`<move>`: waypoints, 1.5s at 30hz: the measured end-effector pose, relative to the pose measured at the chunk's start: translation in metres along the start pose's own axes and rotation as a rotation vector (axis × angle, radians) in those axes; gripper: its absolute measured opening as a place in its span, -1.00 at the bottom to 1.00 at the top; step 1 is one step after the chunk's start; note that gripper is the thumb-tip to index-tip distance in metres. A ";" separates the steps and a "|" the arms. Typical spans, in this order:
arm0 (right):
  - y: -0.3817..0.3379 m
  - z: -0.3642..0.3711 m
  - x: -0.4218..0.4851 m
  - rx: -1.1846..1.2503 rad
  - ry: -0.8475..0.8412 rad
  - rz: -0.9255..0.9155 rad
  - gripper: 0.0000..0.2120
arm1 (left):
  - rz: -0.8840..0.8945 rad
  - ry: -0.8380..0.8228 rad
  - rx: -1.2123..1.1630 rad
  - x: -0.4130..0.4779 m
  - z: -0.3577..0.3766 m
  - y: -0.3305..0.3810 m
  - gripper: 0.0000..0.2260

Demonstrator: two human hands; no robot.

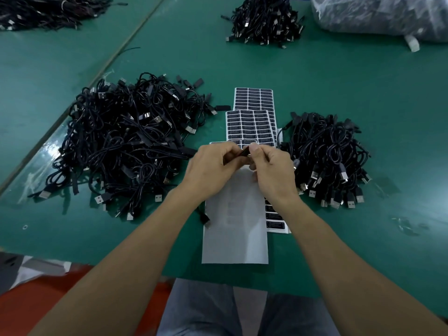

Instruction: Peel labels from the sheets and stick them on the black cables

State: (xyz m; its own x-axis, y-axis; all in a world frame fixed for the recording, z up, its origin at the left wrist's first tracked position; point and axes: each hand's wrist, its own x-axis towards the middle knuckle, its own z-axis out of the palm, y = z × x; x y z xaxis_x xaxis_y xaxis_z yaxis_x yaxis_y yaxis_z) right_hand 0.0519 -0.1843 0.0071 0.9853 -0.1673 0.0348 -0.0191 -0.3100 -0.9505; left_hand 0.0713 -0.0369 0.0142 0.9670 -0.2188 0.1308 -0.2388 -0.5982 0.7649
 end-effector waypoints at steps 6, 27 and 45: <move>-0.017 0.009 -0.006 0.060 -0.111 -0.012 -0.55 | 0.062 0.190 -0.164 0.012 -0.019 0.016 -0.89; -0.039 -0.007 -0.006 -0.167 -0.014 -0.146 -0.88 | -0.272 0.401 -0.774 0.012 -0.034 0.022 -0.76; -0.035 -0.086 0.029 -0.596 0.437 0.061 -0.58 | -0.034 0.248 0.466 -0.022 -0.054 -0.049 -0.79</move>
State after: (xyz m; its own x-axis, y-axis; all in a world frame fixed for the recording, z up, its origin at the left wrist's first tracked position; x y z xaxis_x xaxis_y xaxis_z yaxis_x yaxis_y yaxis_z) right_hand 0.0663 -0.2584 0.0673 0.8243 -0.5192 0.2256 -0.2828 -0.7229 -0.6304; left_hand 0.0659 0.0385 0.0081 0.9535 -0.0379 0.2991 -0.1663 -0.8936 0.4169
